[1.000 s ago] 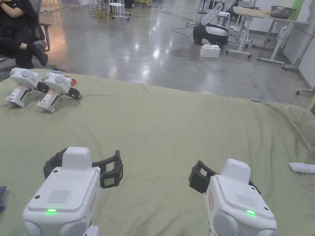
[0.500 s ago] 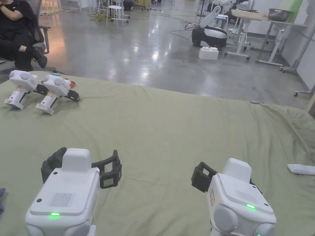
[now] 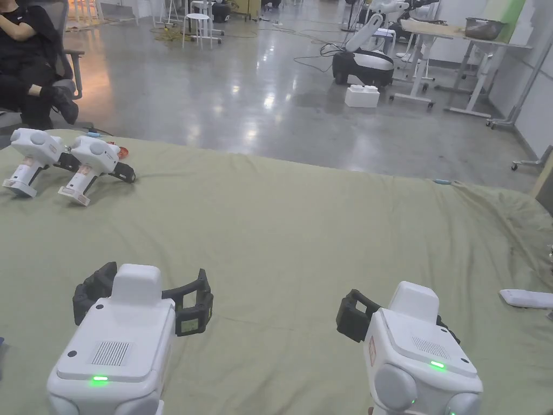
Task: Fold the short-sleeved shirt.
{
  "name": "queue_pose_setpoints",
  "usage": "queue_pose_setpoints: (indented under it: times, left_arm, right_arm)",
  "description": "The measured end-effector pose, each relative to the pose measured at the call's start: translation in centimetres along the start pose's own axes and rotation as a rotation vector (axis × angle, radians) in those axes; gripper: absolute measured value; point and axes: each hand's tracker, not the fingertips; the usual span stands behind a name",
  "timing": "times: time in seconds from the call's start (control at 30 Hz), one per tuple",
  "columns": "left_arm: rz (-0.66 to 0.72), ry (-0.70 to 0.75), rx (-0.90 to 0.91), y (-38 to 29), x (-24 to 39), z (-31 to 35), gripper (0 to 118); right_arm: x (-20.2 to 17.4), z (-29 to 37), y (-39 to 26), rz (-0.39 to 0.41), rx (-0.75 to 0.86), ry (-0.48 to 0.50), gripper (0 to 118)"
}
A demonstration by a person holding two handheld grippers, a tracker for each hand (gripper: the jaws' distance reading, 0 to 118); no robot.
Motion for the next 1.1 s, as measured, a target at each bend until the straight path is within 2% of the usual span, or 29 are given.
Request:
queue_pose_setpoints:
  times: [0.3, 0.47, 0.77, 1.1]
  left_arm:
    - [0.007, 0.005, 0.017, -0.1, 0.1, 0.0, 114]
    - [0.006, 0.000, 0.015, -0.2, 0.0, 0.0, 114]
    - [0.023, 0.001, 0.017, -0.2, -0.4, 0.0, 114]
    - [0.029, -0.009, 0.019, 0.1, -0.5, -0.3, 114]
  right_arm:
    - [0.4, 0.0, 0.2, 0.001, 0.019, -0.009, 98]
    - [0.6, -0.1, 0.4, -0.012, 0.036, -0.057, 98]
    - [2.0, -0.1, 0.1, -0.027, 0.075, 0.060, 98]
    - [1.7, 0.0, -0.2, 0.027, 0.160, 0.039, 98]
